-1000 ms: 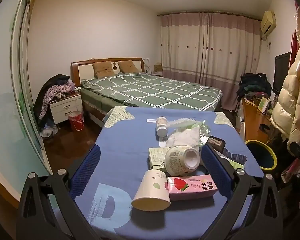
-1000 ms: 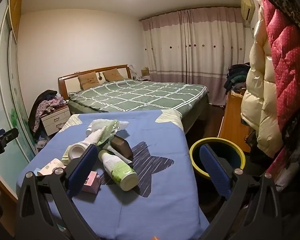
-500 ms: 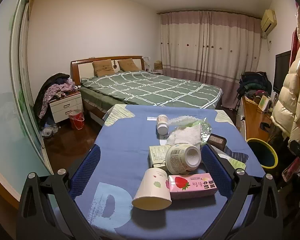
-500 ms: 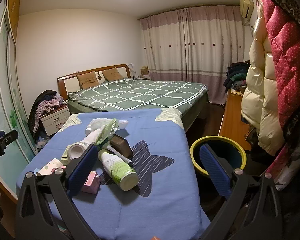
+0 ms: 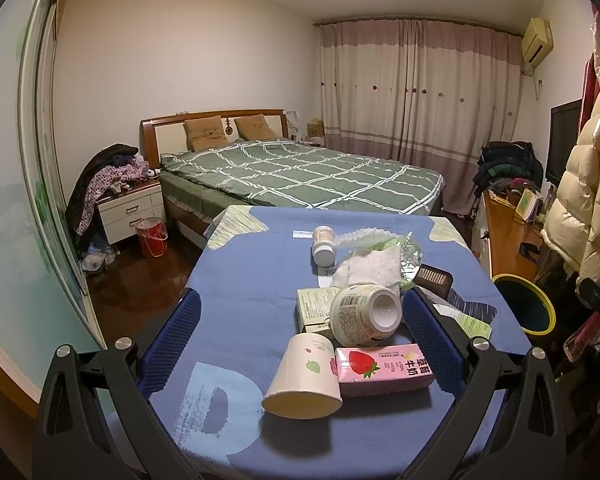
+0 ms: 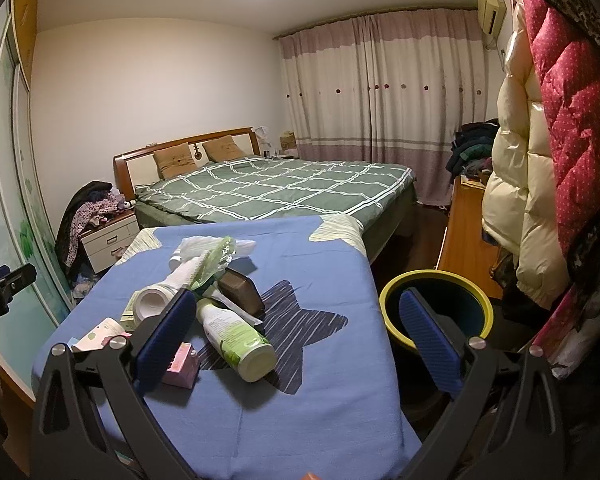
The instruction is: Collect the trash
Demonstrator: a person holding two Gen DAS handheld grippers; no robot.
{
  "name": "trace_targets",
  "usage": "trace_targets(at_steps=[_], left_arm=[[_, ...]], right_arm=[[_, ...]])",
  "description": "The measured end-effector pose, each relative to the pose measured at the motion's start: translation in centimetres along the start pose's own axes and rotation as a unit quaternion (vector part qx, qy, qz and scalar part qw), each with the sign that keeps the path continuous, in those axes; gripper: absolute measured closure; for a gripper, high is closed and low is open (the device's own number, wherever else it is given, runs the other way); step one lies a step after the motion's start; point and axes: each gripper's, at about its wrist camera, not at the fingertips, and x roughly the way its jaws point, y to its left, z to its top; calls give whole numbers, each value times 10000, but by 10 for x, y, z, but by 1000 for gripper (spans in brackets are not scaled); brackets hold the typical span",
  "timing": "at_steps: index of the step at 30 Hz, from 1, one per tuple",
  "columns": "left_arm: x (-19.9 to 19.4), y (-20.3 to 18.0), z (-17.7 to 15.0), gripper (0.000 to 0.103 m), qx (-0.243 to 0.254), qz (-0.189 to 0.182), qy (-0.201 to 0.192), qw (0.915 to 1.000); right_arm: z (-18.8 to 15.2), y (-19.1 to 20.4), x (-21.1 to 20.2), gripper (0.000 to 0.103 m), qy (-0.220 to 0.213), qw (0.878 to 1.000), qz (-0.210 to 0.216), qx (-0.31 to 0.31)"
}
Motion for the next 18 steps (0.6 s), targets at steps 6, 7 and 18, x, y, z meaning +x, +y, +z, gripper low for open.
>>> trace_targets(at_steps=[6, 7, 18], left_arm=[[2, -1, 0, 4, 3, 3, 14, 10000], [1, -1, 0, 4, 8, 7, 8, 10000], [5, -1, -4, 4, 8, 0, 43, 10000]], right_arm=[[-1, 0, 1, 6, 11, 10000, 8, 11], [-1, -1, 2, 6, 16, 10000, 6, 17], [-3, -3, 4, 6, 19, 10000, -17, 71]])
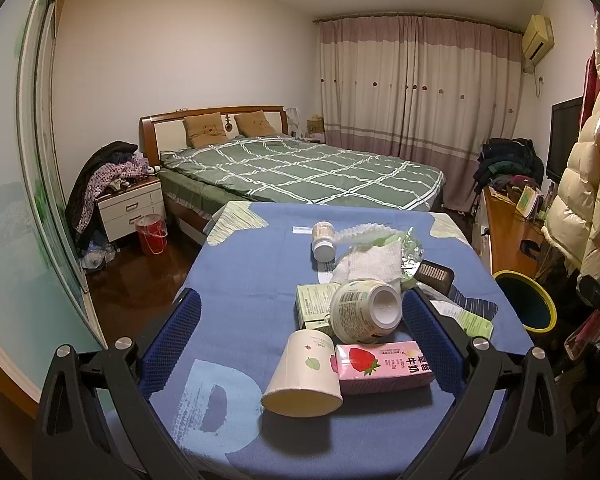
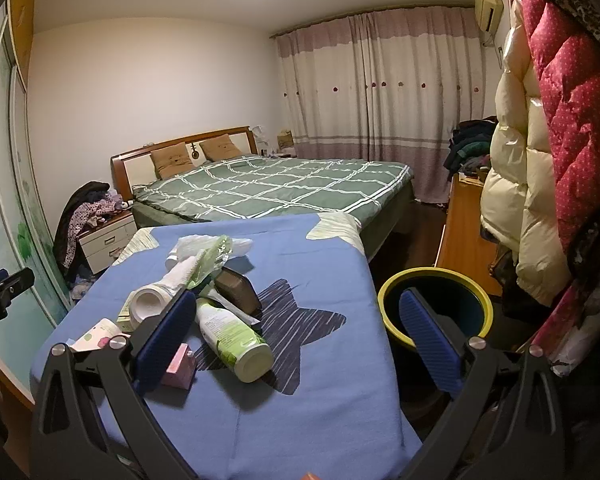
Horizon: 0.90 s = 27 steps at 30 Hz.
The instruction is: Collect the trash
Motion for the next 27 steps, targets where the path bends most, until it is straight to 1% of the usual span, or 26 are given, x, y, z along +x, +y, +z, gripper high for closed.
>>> trace_targets(at_steps=[27], left_arm=[[8, -4, -5, 4, 21, 13, 75, 10000]], right_arm=[[-1, -4, 4, 6, 48, 10000, -1, 38]])
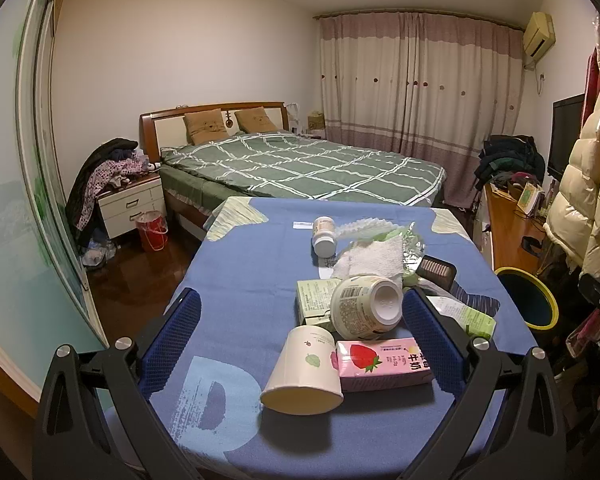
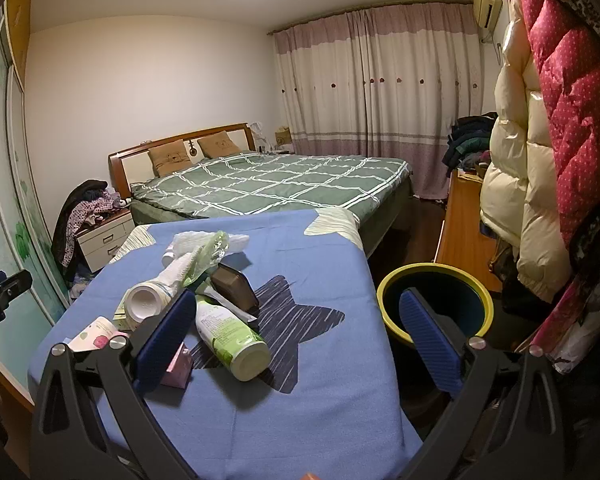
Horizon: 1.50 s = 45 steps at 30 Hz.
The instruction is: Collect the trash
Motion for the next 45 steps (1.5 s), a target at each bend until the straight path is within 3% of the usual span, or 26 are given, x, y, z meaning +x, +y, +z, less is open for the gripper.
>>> trace_targets(at_steps=[19, 32, 35, 42, 45], left_arm=[[8, -1, -2, 4, -31, 28, 75, 10000], [43, 5, 3, 4, -94, 108, 297, 9995], [55, 5, 3, 4, -122, 82, 350, 9993], [82, 5, 4, 4, -136, 20, 519, 9986], [89, 8, 5, 4, -139, 65, 511, 9986]], right_arm=[[-2, -5, 18, 6, 197, 9997, -87, 138], [22, 20, 103, 6, 386, 9990, 174, 118], [27, 33, 131, 12, 483, 9986, 232, 33], [35, 69, 203, 42, 981, 9943, 384, -145], [40, 85, 226, 47, 1100, 9926, 468, -220]])
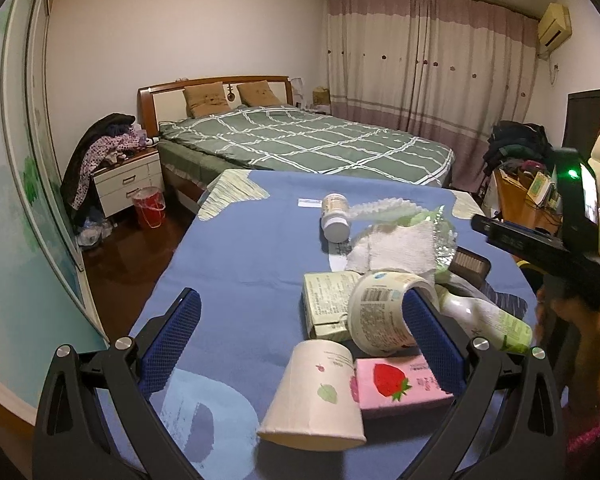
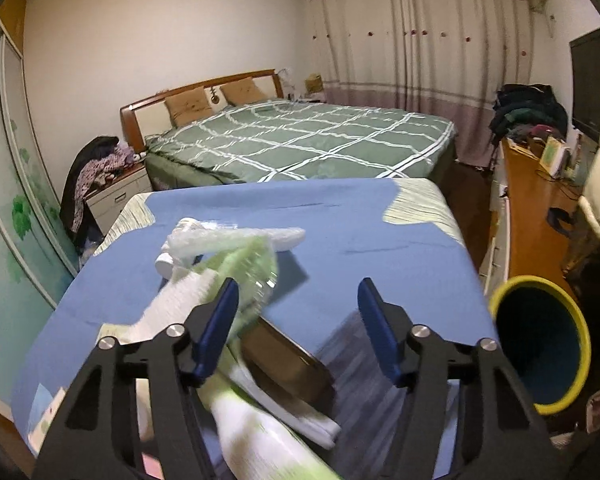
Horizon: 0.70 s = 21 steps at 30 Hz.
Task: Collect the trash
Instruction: 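Grasp the green plastic bag with the right gripper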
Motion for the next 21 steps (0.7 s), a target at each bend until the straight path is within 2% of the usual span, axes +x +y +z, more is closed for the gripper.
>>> trace_targets(at_steps=[5, 10, 11, 12, 15, 21], left_arm=[[14, 5, 0, 4, -53, -9, 66, 10000], [22, 10, -2, 4, -54, -22, 157, 9999], [23, 11, -3, 4, -65, -26, 170, 9998], [25, 12, -3, 4, -89, -35, 185, 9998], [26, 13, -3, 4, -143, -52, 218, 9996], [31, 10, -3, 4, -124, -86, 269, 9995]], right_arm=[[16, 14, 36, 50, 255, 9996, 110, 43], [16, 21, 62, 50, 568, 9979, 238, 199], [16, 21, 67, 54, 654, 9971, 315, 249], [15, 21, 70, 66, 705, 9964, 373, 273], [15, 19, 68, 75, 708, 9950, 560, 431], [21, 14, 38, 81, 340, 9959, 675, 493]])
